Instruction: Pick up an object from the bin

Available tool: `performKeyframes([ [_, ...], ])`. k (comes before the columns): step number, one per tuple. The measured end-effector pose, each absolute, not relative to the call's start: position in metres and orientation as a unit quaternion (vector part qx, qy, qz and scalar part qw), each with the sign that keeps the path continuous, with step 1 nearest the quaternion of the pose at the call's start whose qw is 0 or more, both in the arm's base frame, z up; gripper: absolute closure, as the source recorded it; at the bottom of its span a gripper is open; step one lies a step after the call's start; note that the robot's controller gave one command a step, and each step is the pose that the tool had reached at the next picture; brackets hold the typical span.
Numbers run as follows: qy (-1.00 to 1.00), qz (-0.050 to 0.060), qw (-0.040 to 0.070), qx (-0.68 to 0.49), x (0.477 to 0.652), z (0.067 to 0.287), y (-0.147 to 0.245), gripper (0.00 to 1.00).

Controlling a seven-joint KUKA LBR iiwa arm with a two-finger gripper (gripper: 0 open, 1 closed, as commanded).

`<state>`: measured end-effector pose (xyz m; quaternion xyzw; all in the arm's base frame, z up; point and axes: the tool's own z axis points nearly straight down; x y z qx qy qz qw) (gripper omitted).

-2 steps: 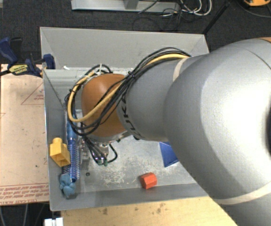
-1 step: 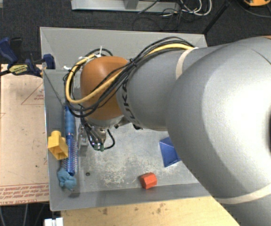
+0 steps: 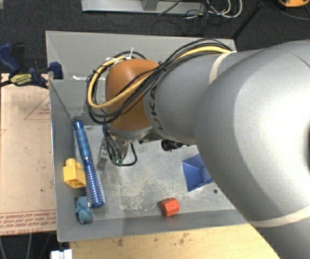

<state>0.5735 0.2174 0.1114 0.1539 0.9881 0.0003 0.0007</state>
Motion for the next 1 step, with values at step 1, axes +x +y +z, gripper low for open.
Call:
performKeyframes([
  [1,0.965,0.001,0.001,0.261,0.5844,0.1300,0.2374,1.00],
])
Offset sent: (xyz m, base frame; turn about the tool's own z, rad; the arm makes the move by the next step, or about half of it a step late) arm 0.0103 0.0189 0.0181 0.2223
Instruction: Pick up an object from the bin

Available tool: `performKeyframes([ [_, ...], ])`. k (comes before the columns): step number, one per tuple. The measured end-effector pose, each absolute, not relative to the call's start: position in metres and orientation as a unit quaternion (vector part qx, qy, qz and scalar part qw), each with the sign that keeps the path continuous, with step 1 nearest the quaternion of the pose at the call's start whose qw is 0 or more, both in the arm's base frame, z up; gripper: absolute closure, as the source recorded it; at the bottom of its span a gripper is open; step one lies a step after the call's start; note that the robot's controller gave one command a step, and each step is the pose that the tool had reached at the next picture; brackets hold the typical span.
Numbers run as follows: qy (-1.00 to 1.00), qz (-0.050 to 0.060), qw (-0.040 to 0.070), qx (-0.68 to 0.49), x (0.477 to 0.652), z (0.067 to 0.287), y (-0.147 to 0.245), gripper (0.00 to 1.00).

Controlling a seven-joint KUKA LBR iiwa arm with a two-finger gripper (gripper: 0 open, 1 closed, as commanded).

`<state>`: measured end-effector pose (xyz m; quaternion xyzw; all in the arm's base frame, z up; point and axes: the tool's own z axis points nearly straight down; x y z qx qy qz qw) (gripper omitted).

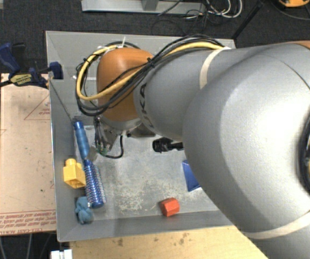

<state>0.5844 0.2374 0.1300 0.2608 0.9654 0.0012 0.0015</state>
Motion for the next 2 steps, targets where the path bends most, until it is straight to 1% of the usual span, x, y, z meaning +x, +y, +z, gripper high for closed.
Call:
performKeyframes([
  [1,0.941,0.001,0.002,0.338,0.5934,0.1680,0.2301,1.00],
  [2,0.939,0.001,0.001,0.344,0.5949,0.1758,0.2343,1.00],
])
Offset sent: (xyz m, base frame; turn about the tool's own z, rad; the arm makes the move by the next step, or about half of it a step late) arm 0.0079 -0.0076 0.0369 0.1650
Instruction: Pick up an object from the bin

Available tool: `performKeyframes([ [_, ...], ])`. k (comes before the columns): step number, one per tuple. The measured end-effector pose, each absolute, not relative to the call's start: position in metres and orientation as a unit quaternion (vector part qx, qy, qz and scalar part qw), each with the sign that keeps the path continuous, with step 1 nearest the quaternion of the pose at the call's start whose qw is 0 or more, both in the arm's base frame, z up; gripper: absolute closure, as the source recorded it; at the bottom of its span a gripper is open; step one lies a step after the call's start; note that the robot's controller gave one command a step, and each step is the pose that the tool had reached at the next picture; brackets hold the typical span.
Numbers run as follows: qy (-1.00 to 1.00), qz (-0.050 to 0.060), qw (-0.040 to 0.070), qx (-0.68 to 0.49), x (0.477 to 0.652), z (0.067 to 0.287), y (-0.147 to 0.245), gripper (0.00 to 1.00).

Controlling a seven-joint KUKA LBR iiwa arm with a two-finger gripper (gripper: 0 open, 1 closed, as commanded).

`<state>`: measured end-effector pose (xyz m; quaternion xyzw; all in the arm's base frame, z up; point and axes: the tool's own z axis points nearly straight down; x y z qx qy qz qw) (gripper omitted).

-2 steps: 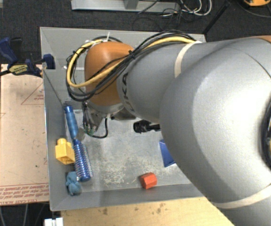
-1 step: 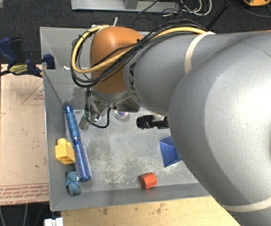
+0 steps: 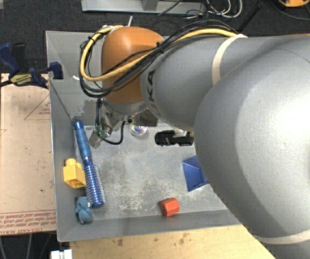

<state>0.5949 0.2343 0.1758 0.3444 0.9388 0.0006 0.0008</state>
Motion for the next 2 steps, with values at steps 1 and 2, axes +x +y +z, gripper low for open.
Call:
performKeyframes([
  [1,0.939,0.000,0.000,0.344,0.5945,0.1755,0.2346,1.00],
  [2,0.939,0.000,0.000,0.344,0.5944,0.1753,0.2347,1.00],
])
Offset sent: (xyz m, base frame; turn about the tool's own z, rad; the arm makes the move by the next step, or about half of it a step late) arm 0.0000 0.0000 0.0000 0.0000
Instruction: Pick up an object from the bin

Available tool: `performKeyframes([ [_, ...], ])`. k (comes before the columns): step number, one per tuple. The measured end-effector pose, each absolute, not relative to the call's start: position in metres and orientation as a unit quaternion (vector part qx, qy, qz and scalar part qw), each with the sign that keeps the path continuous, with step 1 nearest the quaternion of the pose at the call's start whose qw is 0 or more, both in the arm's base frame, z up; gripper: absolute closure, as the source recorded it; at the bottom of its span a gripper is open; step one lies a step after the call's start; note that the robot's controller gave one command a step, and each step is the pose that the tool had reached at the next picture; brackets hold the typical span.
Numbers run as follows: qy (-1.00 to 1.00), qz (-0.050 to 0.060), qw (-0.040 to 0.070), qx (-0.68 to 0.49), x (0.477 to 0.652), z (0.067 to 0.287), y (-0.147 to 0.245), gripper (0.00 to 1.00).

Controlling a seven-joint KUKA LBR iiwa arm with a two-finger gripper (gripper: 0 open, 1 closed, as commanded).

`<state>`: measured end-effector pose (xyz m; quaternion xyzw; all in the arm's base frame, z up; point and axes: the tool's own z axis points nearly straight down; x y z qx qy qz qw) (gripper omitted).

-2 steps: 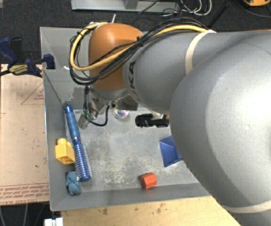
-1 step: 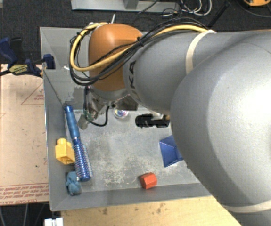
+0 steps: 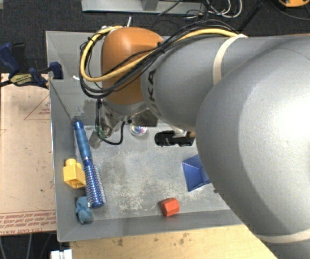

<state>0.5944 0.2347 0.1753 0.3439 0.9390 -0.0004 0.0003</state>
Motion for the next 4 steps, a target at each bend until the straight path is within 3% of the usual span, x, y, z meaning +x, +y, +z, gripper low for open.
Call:
performKeyframes([
  [4,0.939,-0.001,0.000,0.344,0.5942,0.1750,0.2349,1.00],
])
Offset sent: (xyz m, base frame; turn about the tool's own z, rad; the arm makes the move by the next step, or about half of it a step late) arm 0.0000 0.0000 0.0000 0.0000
